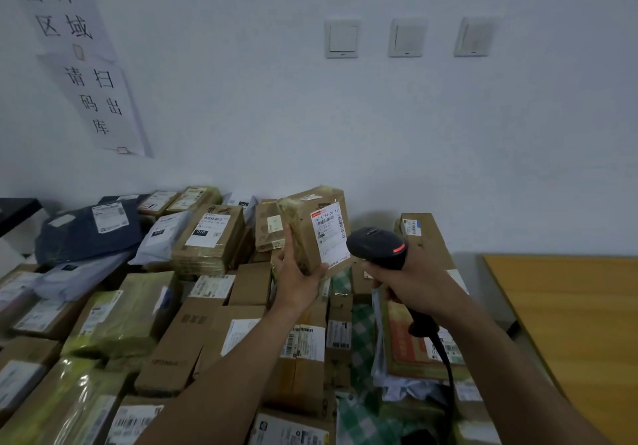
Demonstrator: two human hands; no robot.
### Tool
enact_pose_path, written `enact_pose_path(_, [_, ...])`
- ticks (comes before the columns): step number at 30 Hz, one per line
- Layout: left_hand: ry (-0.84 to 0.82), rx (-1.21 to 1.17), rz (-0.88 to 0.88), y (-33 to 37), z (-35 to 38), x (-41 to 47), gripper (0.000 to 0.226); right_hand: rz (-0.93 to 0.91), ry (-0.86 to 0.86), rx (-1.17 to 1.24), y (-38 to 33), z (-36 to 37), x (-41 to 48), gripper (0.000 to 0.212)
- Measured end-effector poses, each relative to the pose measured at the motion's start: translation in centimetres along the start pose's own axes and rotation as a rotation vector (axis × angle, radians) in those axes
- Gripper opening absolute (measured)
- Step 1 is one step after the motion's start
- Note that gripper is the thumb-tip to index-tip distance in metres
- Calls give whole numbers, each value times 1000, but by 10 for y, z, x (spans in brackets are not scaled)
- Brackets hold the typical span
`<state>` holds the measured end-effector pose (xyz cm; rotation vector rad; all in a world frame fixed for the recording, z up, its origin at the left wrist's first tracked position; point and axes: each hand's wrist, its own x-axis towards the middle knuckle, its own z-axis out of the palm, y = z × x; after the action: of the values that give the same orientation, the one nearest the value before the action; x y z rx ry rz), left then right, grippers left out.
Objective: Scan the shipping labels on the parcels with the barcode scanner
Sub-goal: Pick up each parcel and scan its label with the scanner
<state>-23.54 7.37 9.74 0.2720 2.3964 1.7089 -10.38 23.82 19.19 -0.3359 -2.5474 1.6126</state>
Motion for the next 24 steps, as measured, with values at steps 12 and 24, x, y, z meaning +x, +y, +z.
enact_pose_path(12, [-106,-74,40,8,44,41,90,136,4,-126,71,-33,17,25])
enact_pose_path(24, [-326,54,-187,-30,149,152,81,489,-8,-115,154,-39,60,43])
